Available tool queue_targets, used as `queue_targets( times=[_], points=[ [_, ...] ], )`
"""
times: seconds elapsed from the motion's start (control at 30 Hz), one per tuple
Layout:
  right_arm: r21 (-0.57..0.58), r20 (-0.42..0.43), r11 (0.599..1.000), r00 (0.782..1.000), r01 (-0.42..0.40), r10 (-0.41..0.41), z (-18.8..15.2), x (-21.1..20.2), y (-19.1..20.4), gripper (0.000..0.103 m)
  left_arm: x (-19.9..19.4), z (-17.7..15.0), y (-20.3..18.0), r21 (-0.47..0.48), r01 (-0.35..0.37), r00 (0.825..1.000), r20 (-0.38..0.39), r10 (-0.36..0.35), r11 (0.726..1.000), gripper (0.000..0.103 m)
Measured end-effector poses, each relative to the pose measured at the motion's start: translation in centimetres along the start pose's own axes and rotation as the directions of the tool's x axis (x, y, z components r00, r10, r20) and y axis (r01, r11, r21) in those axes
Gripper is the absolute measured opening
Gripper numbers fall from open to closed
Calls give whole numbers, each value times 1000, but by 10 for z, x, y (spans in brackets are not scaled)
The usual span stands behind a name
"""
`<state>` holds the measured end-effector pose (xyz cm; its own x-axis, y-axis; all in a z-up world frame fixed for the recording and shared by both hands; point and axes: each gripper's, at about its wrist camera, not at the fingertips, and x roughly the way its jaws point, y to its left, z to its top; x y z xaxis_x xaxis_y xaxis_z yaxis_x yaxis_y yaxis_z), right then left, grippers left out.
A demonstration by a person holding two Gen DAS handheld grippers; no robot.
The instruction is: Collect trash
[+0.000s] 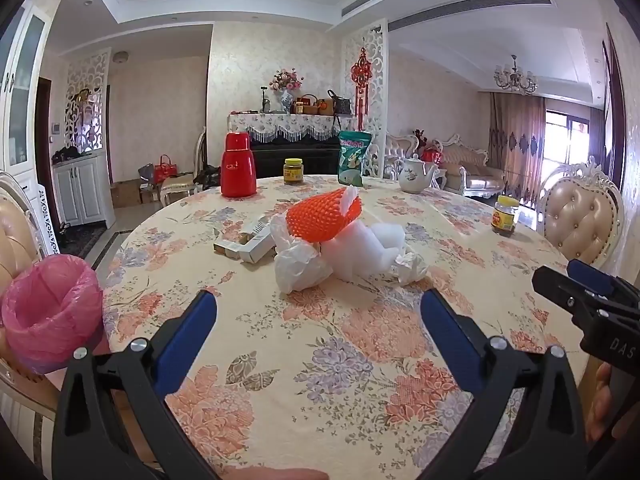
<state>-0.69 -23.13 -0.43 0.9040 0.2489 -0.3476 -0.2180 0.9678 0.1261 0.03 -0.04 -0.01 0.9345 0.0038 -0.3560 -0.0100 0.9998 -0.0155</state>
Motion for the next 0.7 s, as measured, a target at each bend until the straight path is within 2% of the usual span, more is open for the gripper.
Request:
queue_targets(
  times=[0.7],
  points=[
    [-5,-3,1000,1000,-2,2,-1,3,5,85,2,0,-3,-8,1,1000,-4,-1,1000,99]
  ],
)
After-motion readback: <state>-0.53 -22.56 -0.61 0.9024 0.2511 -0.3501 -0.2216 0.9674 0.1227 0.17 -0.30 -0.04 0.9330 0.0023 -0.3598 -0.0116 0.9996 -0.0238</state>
